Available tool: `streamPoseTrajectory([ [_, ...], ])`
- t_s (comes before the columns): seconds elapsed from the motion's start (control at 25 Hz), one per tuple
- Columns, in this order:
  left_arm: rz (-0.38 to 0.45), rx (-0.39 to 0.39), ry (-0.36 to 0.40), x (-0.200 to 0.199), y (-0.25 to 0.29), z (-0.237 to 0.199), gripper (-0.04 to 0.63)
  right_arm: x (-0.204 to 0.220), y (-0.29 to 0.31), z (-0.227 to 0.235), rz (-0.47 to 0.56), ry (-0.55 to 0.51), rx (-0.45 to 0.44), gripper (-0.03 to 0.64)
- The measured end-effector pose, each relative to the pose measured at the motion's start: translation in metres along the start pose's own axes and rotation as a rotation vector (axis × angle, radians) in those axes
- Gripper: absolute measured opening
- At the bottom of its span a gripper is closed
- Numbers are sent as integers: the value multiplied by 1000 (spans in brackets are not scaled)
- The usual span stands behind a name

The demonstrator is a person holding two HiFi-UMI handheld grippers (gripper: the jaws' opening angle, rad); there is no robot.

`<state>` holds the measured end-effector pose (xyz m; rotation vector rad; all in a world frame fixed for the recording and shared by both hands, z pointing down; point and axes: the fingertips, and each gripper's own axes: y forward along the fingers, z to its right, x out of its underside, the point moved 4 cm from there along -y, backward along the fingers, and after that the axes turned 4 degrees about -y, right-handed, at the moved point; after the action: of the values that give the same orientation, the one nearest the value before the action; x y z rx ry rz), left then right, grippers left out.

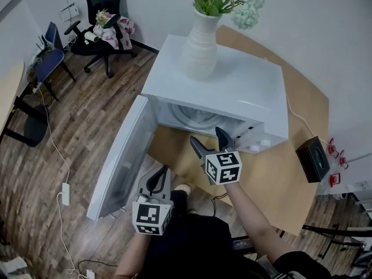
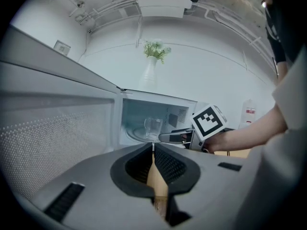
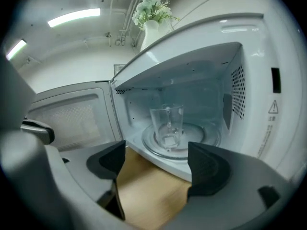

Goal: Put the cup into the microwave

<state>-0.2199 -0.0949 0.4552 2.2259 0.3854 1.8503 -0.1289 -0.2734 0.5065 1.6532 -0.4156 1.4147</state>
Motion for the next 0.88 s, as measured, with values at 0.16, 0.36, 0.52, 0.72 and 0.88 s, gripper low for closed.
streamPoseTrajectory([
  [0.16, 5, 10, 3, -2, -2, 2, 9, 6, -17, -5, -25, 33, 4, 365],
  [0.36, 9, 29, 15, -4, -1, 6, 9, 7, -41, -11, -16, 74, -26, 365],
  [0.52, 15, 35, 16, -6, -1, 8, 9, 3, -63, -15, 0, 52, -44, 364],
  [0.72, 20, 48, 19, -10, 3, 11, 9, -2, -92, -6, 26, 28, 12, 364],
  [0.88, 9, 67, 18, -12, 8, 14, 9, -5, -115, 0, 51, 50, 61, 362],
])
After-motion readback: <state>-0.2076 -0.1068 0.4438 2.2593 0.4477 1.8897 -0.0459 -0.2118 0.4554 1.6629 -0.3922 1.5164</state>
